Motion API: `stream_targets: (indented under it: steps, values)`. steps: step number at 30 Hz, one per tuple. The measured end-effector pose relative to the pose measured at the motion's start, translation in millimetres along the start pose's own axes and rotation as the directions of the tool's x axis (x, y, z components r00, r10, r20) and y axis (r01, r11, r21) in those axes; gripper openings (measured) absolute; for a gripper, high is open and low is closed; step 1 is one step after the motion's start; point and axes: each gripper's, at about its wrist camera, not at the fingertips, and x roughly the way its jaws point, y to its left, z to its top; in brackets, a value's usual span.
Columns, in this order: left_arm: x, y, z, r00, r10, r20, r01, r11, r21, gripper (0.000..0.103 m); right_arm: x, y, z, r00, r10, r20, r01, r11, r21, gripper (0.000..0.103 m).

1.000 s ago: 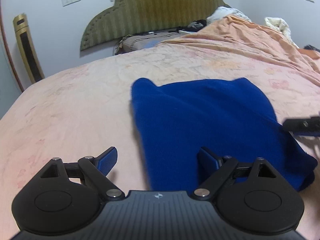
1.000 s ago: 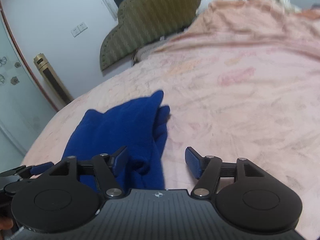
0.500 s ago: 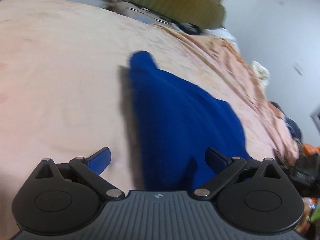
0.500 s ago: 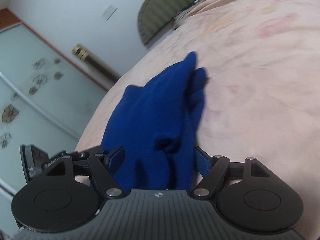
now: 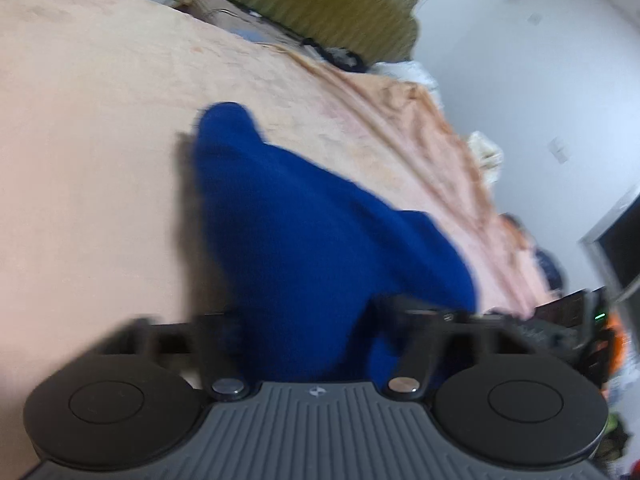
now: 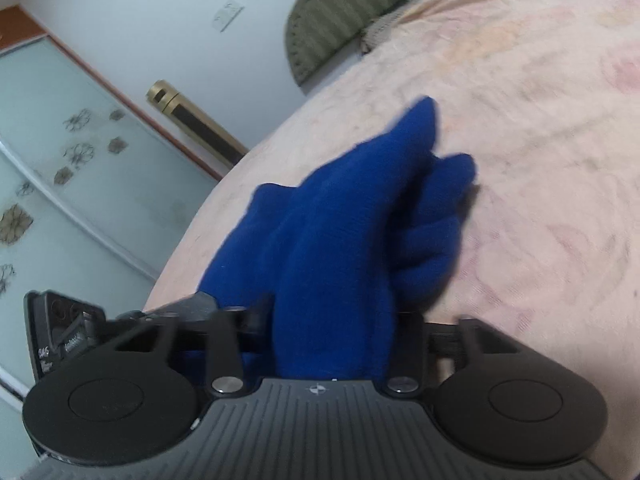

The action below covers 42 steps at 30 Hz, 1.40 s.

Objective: Fold small clothes
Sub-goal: 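Pinch the folded sweater with the left gripper while the right gripper pinches it too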

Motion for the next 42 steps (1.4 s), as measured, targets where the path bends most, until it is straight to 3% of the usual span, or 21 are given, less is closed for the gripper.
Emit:
stream_targets:
  steps: [2, 4, 9, 13, 16, 19, 23, 28, 32, 34, 37, 40, 42]
  values:
    - [-6, 12, 1, 0.999, -0.047, 0.008, 0.047, 0.997, -0.068, 0.028, -1, -4, -2, 1.0, 0.007, 0.012, -0.008, 0.999, 0.051, 0.035]
    - [-14, 16, 2, 0.997, -0.067, 0.032, 0.07, 0.993, -0.091, 0.025, -1, 3, -5, 1.0, -0.005, 0.025, 0.004, 0.998, 0.057, 0.033]
    - [-38, 0, 16, 0.995, -0.004, 0.1, 0.001, 1.0, 0.031, 0.024, 0, 41, 1, 0.998, 0.015, 0.069, -0.013, 1.0, -0.018, 0.032]
    - [-60, -6, 46, 0.986, 0.027, 0.163, -0.045, 0.994, 0.103, 0.024, 7, 76, 18, 0.996, 0.02, 0.092, -0.007, 0.99, -0.139, 0.032]
    - [-69, -3, 70, 0.98, 0.062, 0.189, -0.089, 0.987, 0.134, 0.024, 20, 89, 35, 0.994, 0.039, 0.103, -0.022, 0.986, -0.168, 0.032]
    - [-66, 8, 81, 0.98, 0.117, 0.163, -0.138, 0.982, 0.129, 0.025, 38, 92, 49, 0.993, 0.061, 0.105, -0.043, 0.985, -0.168, 0.032]
    - [-44, 35, 74, 0.976, 0.206, 0.064, -0.21, 0.975, 0.072, 0.025, 77, 74, 53, 0.999, 0.032, 0.016, -0.031, 0.998, -0.061, 0.035]
    - [-50, 51, 59, 0.971, 0.232, 0.059, -0.234, 0.972, 0.031, 0.033, 99, 62, 41, 0.995, -0.069, -0.071, 0.066, 0.997, -0.048, 0.044]
    - [-73, 53, 50, 0.965, 0.259, 0.05, -0.258, 0.966, -0.016, 0.063, 78, 70, 29, 0.99, -0.121, -0.074, 0.113, 0.988, -0.104, 0.06]
    - [-82, 54, 39, 0.976, 0.215, 0.018, -0.214, 0.976, -0.048, 0.065, 61, 68, 19, 0.986, -0.143, -0.082, 0.133, 0.985, -0.114, 0.064]
    - [-89, 64, 13, 0.994, 0.094, -0.062, -0.101, 0.987, -0.128, 0.065, 38, 52, -1, 0.987, -0.11, -0.117, 0.099, 0.991, -0.093, 0.065]
    - [-97, 63, -6, 0.997, 0.044, -0.06, -0.052, 0.99, -0.129, 0.06, 23, 38, -14, 0.993, -0.039, -0.112, 0.033, 0.998, -0.053, 0.061]
    - [-97, 60, -8, 0.995, 0.043, -0.086, -0.054, 0.991, -0.123, 0.02, 19, 32, -17, 0.993, -0.01, -0.115, 0.011, 1.0, 0.003, 0.03]
